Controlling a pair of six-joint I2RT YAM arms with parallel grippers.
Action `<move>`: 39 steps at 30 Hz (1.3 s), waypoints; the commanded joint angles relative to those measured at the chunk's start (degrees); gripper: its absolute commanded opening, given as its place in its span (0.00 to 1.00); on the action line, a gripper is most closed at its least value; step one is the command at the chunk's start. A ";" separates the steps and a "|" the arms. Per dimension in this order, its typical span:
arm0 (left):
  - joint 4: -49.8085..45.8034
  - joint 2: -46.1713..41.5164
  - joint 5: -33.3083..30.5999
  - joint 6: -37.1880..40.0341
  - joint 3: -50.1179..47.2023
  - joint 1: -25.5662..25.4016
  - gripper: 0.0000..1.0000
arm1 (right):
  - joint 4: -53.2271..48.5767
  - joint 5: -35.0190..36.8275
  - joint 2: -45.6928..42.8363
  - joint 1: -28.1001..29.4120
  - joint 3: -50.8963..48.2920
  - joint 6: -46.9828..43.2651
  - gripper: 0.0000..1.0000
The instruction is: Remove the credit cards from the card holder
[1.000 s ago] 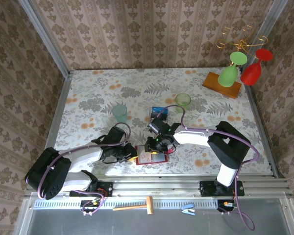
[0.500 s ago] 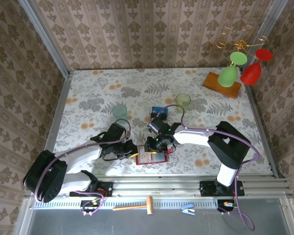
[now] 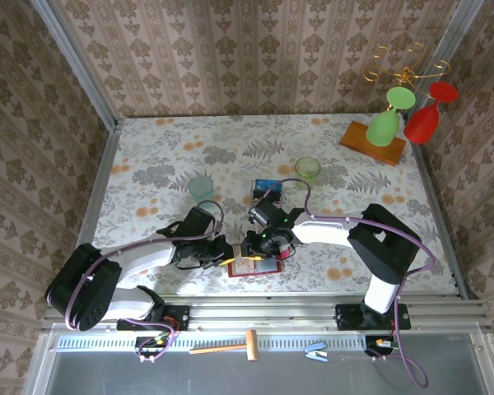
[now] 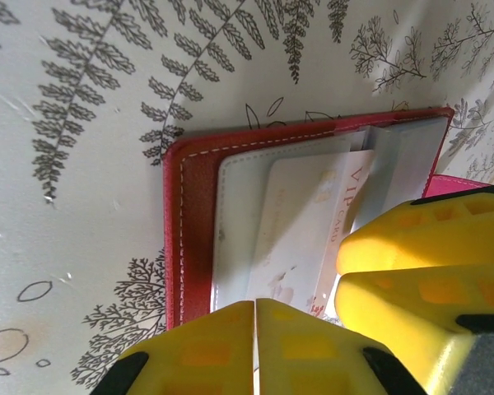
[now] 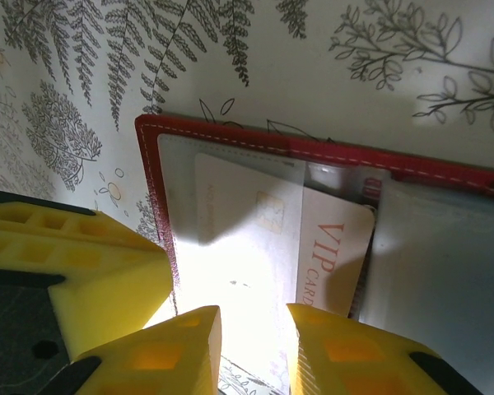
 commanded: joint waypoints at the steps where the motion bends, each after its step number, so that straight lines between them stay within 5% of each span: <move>1: -0.23 0.67 -0.16 0.47 -0.72 -0.31 0.10 | 0.11 -1.49 1.96 -0.17 -0.96 0.90 0.29; 15: -1.49 1.64 -0.95 1.91 -1.52 -0.08 0.10 | -6.66 3.42 2.19 -0.48 2.17 -3.05 0.29; 39: -5.22 -0.28 0.50 3.13 5.14 -1.34 0.11 | -3.79 0.96 -2.56 -1.60 0.46 -1.96 0.29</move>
